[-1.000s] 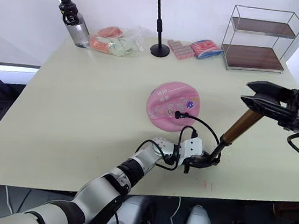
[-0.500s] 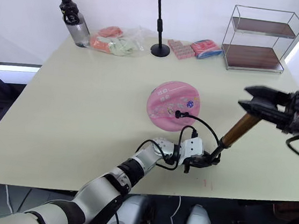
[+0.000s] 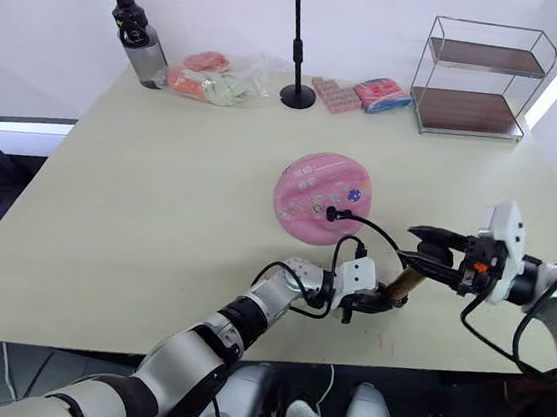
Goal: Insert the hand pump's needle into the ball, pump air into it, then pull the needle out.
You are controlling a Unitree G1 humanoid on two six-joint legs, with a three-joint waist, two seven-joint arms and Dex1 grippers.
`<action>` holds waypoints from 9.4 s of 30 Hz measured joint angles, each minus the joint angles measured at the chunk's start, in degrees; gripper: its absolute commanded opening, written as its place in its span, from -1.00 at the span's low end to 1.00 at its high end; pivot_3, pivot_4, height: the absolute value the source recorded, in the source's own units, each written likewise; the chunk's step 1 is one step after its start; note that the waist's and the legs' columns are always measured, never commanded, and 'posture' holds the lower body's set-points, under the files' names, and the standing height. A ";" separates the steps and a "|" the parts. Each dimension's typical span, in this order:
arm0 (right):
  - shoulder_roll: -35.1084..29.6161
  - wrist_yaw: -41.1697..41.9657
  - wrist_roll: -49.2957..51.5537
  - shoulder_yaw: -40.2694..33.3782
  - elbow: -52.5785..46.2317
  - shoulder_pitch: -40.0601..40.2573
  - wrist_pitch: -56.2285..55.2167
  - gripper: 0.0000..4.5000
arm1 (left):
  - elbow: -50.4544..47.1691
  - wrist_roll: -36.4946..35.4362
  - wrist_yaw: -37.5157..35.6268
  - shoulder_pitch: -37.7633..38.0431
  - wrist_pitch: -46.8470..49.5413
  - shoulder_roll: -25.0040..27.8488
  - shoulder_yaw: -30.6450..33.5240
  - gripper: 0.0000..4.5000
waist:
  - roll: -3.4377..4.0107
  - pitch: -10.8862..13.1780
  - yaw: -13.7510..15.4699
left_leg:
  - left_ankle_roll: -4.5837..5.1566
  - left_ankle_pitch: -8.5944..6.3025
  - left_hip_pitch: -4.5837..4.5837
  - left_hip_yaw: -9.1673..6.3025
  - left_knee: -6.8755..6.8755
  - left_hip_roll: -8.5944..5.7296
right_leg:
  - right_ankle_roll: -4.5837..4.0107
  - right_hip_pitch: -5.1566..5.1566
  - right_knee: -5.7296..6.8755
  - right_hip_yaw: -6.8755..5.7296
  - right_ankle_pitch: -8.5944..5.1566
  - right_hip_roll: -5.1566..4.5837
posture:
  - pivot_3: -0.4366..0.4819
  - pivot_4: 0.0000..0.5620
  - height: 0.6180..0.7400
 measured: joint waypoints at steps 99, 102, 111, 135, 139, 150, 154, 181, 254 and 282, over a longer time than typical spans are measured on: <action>-11.78 -5.87 24.52 -16.80 -1.08 -19.29 26.79 -0.24 | 0.46 -0.45 -0.23 -0.94 -0.69 -0.41 0.28 -0.52 | 1.33 1.00 -0.22 | -0.40 0.24 -0.37 1.04 -0.10 1.86 | -0.32 0.72 -0.67 -1.95 0.07 -0.11 | -0.05 -0.47 1.00; -10.80 -5.21 22.91 -16.41 -2.44 -17.11 25.04 -0.24 | 0.46 -0.44 -0.03 -0.51 -1.18 -0.41 0.24 -0.52 | 1.29 0.99 -0.15 | -0.40 0.24 -0.37 1.01 -0.10 1.86 | -0.32 0.72 -0.67 -1.98 0.07 -0.10 | -0.05 -0.47 1.00; -4.50 -2.36 10.99 -7.44 -3.63 -7.50 12.78 -0.24 | 0.78 -0.39 0.70 0.00 -1.55 -0.01 0.23 -0.52 | 0.78 0.62 -0.56 | -0.42 0.23 -0.22 0.90 -0.09 1.88 | -0.31 0.85 -0.64 -1.97 0.06 -0.03 | -0.05 -0.47 1.00; -6.72 -1.03 12.16 -6.96 -0.29 -10.08 14.11 -0.24 | 0.92 -0.54 0.13 -0.52 -2.46 -0.25 0.30 -0.52 | 1.44 0.97 -1.20 | -0.36 0.20 -0.34 0.44 -0.11 1.48 | -0.48 0.71 -0.71 -1.83 0.11 0.24 | -0.05 -0.47 1.00; -12.23 -1.56 19.54 -12.78 -0.75 -15.56 21.54 -0.24 | 0.95 -0.54 0.06 -0.54 -2.68 -0.19 0.30 -0.52 | 1.41 1.08 -1.25 | -0.32 0.18 -0.41 0.36 -0.10 1.46 | -0.48 0.69 -0.74 -1.89 0.10 0.21 | -0.05 -0.47 1.00; -17.32 -4.06 25.50 -14.78 2.09 -22.61 30.98 -0.24 | 1.08 -0.54 -0.35 -1.14 -2.96 -0.40 0.30 -0.52 | 1.53 1.21 -1.21 | -0.60 0.43 -1.04 0.23 -0.07 1.32 | -0.38 0.18 -0.60 -1.89 0.17 0.57 | -0.05 -0.47 1.00; -16.95 -3.37 23.85 -16.04 -0.27 -19.72 28.96 -0.24 | 1.58 -0.53 -0.27 -1.25 -2.96 -0.56 0.22 -0.52 | 1.41 1.18 -1.26 | -0.57 0.40 -1.03 0.19 -0.08 1.33 | -0.55 0.25 -0.63 -1.85 0.07 1.01 | -0.05 -0.47 1.00; 4.13 -1.34 -3.69 0.21 4.36 -2.16 -6.98 -0.27 | 2.83 -0.33 1.04 -0.53 -2.72 0.03 0.25 -0.52 | 0.81 0.40 -1.43 | -0.82 0.24 -0.04 -0.82 -0.10 1.50 | -1.34 1.31 -0.43 -1.54 -0.37 1.72 | -0.05 -0.47 1.00; -7.67 -6.98 21.56 -16.70 -0.67 -14.72 23.09 -0.27 | 4.22 -1.06 0.29 -1.67 -3.90 -0.91 0.73 -0.52 | 1.73 1.06 -1.30 | -0.57 0.39 -0.24 -1.18 -0.30 1.05 | -1.40 1.25 -0.65 -1.66 -0.42 1.49 | -0.05 -0.47 1.00; 6.13 -7.83 10.84 -7.94 -4.99 -2.85 9.91 -0.27 | 4.67 -1.21 0.82 -1.17 -2.98 -0.18 0.77 -0.52 | 0.64 -0.02 -1.40 | -0.60 0.43 -0.20 -1.33 -0.44 1.10 | -1.32 1.04 -0.48 -1.59 -0.36 1.94 | -0.05 -0.47 1.00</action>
